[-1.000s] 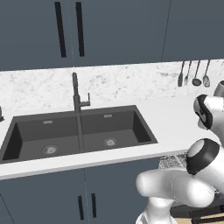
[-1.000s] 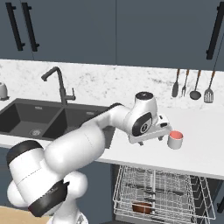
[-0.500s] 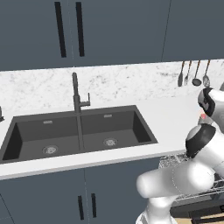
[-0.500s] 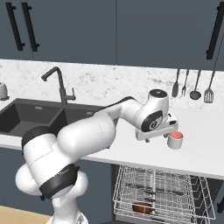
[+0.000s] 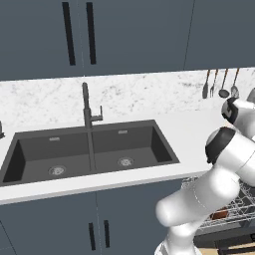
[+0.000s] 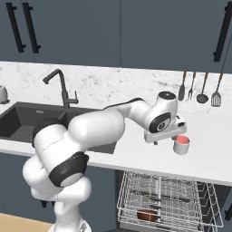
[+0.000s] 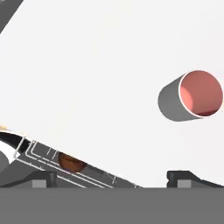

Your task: Pick up the cup and bowl from the counter, place them in the dishwasher, and close the dishwasher door.

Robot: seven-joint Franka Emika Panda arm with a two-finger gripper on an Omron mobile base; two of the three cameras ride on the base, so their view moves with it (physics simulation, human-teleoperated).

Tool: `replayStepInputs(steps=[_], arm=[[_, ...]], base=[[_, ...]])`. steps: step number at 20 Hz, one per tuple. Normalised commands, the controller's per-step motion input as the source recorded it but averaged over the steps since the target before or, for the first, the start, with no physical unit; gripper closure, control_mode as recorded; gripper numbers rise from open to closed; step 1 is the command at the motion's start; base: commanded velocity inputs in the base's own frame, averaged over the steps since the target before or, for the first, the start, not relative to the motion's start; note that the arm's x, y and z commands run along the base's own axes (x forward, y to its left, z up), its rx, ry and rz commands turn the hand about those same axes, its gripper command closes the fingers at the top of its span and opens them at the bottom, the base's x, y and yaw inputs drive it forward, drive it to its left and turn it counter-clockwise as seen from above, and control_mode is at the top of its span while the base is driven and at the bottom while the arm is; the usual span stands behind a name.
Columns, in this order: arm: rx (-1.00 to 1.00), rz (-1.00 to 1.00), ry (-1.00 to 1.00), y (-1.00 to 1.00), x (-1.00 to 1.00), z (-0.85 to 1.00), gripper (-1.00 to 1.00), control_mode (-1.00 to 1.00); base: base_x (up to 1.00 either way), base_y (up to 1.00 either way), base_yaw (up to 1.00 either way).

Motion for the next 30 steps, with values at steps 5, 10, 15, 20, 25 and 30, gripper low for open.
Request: replayStepInputs(steps=[5, 10, 15, 20, 25, 30], arm=[[0.0, 0.0, 0.0, -0.2, 0.26, -0.2, -1.0, -1.0], [0.0, 0.0, 0.0, -0.06, 0.24, -0.2, -1.0, -1.0], [0.0, 0.0, 0.0, -0.15, 0.17, -0.08, -1.0, -1.0], [0.0, 0.0, 0.0, -0.18, 0.19, -0.05, -1.0, -1.0], [0.0, 0.0, 0.0, -0.1, 0.22, -0.06, -1.0, -1.0], [0.0, 0.0, 0.0, -0.12, 0.21, -0.02, -1.0, -1.0]], base=[[0.0, 0.0, 0.0], [0.0, 0.0, 0.0], [0.0, 0.0, 0.0], [0.0, 0.0, 0.0], [0.0, 0.0, 0.0], [0.0, 0.0, 0.0]])
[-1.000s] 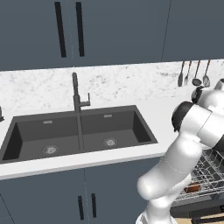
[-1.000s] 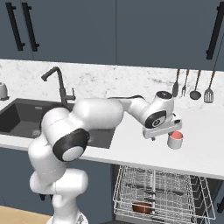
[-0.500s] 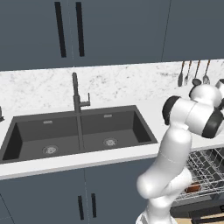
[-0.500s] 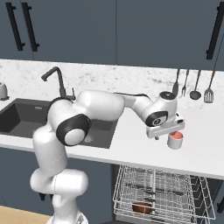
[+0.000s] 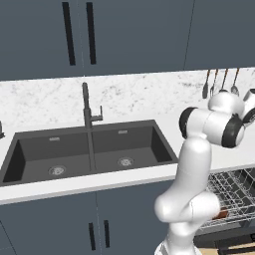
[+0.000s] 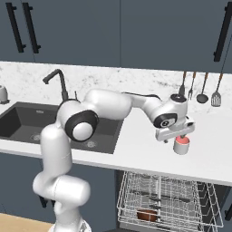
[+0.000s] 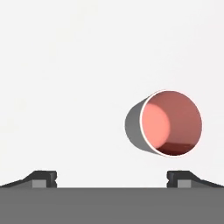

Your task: Pick up the cup and bowl from the counter, place them in the dishwasher, and close the dishwasher door.

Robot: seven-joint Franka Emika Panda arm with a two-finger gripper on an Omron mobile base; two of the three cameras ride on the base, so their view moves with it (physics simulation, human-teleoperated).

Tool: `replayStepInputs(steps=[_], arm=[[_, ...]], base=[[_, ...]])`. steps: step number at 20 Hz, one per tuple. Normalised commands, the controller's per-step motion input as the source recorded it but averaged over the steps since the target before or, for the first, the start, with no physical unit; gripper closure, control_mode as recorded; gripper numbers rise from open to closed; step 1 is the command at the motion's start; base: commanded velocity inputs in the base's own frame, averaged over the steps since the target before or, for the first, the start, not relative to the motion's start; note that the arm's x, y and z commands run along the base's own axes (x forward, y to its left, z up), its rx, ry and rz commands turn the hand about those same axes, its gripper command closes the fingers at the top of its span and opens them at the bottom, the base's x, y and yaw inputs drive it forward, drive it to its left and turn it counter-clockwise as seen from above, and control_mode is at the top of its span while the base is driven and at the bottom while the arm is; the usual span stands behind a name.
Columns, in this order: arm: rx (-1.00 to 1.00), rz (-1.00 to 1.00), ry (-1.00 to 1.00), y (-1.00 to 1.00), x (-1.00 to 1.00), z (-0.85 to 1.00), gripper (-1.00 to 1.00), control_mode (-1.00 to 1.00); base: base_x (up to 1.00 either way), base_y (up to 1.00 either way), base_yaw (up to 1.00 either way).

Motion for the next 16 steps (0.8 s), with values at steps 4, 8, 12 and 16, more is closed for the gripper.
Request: replayStepInputs(steps=[4, 8, 12, 16], arm=[[0.0, 0.0, 0.0, -0.02, 0.19, -0.16, -1.0, -1.0], [0.0, 0.0, 0.0, 0.0, 0.05, -0.31, -1.0, -1.0], [0.0, 0.0, 0.0, 0.0, 0.15, -0.2, -1.0, -1.0], [0.0, 0.0, 0.02, 0.0, 0.31, 0.0, -1.0, -1.0]], base=[[0.0, 0.0, 0.0], [0.0, 0.0, 0.0], [0.0, 0.0, 0.0], [0.0, 0.0, 0.0]])
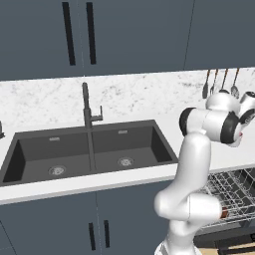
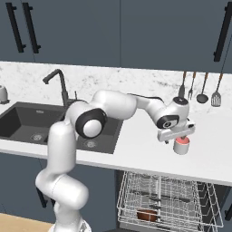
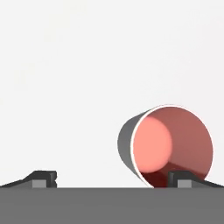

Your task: Pick up the cup and bowl from the counter, place them in the dishwasher, and close the dishwasher door.

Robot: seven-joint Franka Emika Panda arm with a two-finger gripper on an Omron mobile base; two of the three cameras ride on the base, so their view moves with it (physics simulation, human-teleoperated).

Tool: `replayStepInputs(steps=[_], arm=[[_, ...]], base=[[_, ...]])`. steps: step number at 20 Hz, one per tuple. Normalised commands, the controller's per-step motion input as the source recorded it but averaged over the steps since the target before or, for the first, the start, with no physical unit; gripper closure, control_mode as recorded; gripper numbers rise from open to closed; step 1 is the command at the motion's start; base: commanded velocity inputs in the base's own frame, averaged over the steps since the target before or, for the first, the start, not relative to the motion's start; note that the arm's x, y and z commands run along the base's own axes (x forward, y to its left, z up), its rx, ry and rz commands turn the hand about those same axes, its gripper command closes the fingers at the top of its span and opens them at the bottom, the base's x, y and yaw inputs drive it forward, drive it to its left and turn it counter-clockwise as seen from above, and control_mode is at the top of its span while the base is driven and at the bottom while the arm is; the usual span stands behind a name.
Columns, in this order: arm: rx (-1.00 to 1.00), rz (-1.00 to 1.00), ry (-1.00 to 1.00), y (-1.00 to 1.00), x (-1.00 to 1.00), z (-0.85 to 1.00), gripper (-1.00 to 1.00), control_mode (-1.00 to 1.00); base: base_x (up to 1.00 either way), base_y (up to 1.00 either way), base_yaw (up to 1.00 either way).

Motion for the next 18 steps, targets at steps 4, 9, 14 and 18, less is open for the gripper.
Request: replayStepInputs(steps=[4, 9, 14, 18], arm=[[0.0, 0.0, 0.01, -0.15, 0.38, 0.0, -1.0, -1.0], [0.0, 0.0, 0.06, -0.19, 0.24, -0.03, -1.0, -1.0], [0.0, 0.0, 0.11, -0.11, 0.18, -0.1, -1.0, -1.0], [0.0, 0.01, 0.0, 0.0, -0.47, -0.21, -1.0, -1.0]], base=[[0.0, 0.0, 0.0], [0.0, 0.0, 0.0], [0.0, 0.0, 0.0], [0.0, 0.0, 0.0]])
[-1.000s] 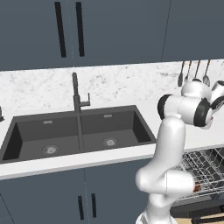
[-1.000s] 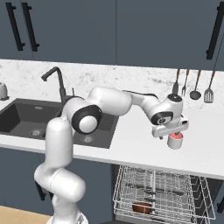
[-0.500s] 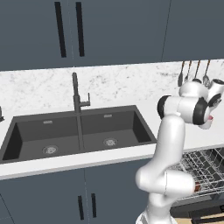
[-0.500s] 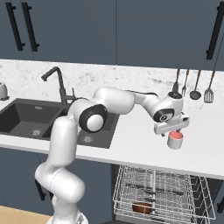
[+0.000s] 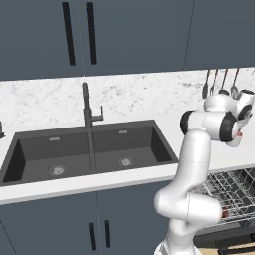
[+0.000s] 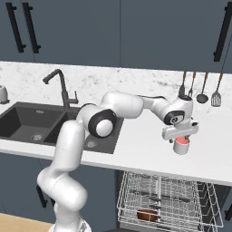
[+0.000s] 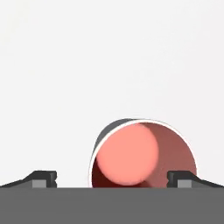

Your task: Pick up the cup and bowl from the counter, place them in the dishwasher, and close the dishwasher door.

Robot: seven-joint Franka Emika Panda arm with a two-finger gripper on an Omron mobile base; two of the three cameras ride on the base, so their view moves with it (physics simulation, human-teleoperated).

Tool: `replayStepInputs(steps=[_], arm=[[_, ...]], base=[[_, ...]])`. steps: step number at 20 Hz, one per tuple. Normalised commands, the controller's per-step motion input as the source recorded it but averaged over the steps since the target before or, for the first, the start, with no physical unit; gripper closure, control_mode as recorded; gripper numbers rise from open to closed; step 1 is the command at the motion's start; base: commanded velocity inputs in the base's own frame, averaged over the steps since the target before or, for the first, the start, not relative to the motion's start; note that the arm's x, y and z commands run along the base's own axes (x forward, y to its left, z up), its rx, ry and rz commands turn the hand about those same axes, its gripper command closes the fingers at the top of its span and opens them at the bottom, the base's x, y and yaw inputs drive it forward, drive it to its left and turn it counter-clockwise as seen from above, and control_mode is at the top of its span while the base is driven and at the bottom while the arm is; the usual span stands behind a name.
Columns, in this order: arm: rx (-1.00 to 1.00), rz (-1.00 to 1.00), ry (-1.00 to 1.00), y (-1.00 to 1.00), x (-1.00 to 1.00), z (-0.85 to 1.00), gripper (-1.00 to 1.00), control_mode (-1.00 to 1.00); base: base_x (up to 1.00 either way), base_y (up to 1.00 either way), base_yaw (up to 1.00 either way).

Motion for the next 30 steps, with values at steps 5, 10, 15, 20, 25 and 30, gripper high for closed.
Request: replayStepInputs(steps=[5, 10, 15, 20, 25, 30], arm=[[0.0, 0.0, 0.0, 0.05, -0.52, -0.26, -1.0, -1.0], [-0.01, 0.0, 0.0, 0.34, -0.15, -0.41, -1.0, -1.0], [-0.01, 0.02, 0.0, 0.6, 0.0, -0.36, -1.0, -1.0], [0.0, 0.05, 0.0, 0.44, 0.0, -0.2, 1.0, -1.0], [0.0, 0.04, 0.0, 0.07, 0.01, -0.02, 1.0, -1.0], [0.0, 0.0, -0.01, 0.0, 0.11, 0.0, 1.0, -1.0]], base=[[0.0, 0.0, 0.0], [0.0, 0.0, 0.0], [0.0, 0.0, 0.0], [0.0, 0.0, 0.0], [0.0, 0.0, 0.0], [0.0, 0.0, 0.0]])
